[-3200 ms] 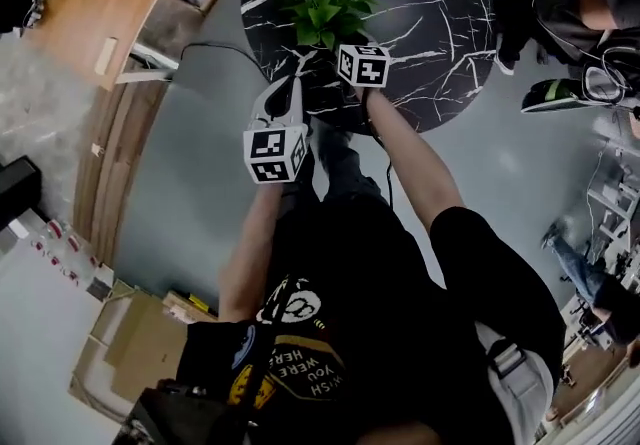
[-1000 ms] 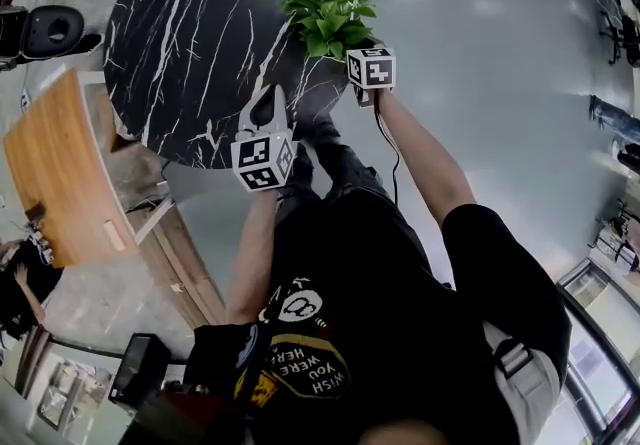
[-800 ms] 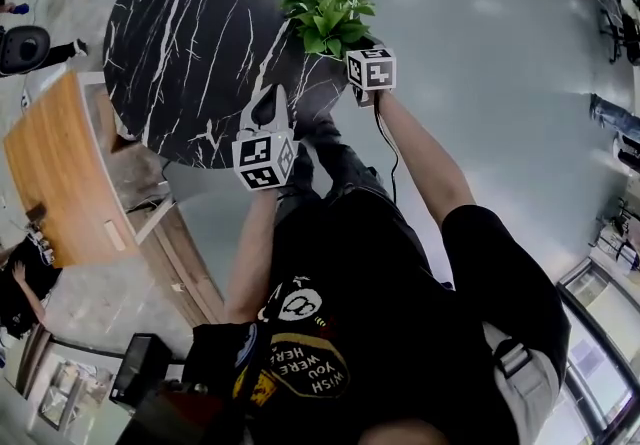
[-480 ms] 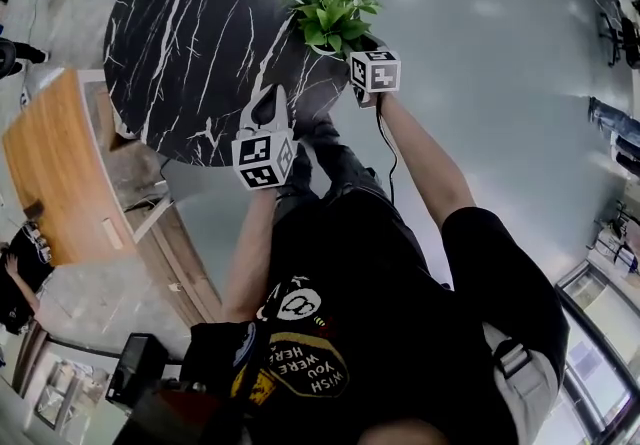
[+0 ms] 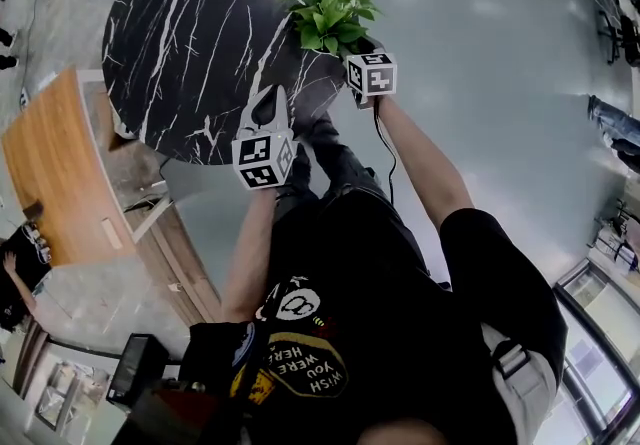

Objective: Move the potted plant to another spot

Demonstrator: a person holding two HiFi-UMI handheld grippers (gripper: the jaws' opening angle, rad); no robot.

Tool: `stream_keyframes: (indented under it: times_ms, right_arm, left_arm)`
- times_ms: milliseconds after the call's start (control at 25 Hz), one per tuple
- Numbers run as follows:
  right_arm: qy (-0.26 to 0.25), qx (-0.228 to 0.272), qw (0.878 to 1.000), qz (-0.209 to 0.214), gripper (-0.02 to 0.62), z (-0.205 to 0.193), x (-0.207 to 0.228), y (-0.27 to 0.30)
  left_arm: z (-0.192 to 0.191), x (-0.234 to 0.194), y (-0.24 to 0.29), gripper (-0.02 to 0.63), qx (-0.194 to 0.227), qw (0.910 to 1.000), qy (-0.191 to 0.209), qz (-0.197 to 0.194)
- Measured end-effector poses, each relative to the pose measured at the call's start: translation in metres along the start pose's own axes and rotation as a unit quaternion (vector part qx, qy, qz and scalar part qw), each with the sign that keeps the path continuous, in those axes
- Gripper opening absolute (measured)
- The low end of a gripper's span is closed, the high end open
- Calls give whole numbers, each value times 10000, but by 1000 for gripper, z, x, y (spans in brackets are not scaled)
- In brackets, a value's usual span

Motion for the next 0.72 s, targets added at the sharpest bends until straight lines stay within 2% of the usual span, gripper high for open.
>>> stream_keyframes:
  times_ms: [360,440,520,600,720]
  right_arm:
    - [196,396,9990,-90,170,-2,1,-39]
    - [315,555,9979,-89,129,-5,-3,-63]
    - [507,670,9964,73,3,-7,-11,-90]
    - [574,719,9956,187,2,-6,-23,-117]
    - [441,867,9952,90,2,3,-40,-154]
  left_arm:
    - [0,7,3,5,22,9999,97,-118]
    - [3,12,5,5,46,9997,180,-179]
    - [7,22,5,5,85,9992,291,-274]
    - [12,35,2,5,147,9983,405,-386]
    - [18,57,-3,5,235,9969,482,-571]
Point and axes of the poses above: the fingertips, and each gripper's own axes: y forward along the fingers, x to its right, z out of its top, the point moved 10 cm from there along -y, backward along the fingers, and after that the axes turned 7 degrees about -y, right-handed, at the moved point
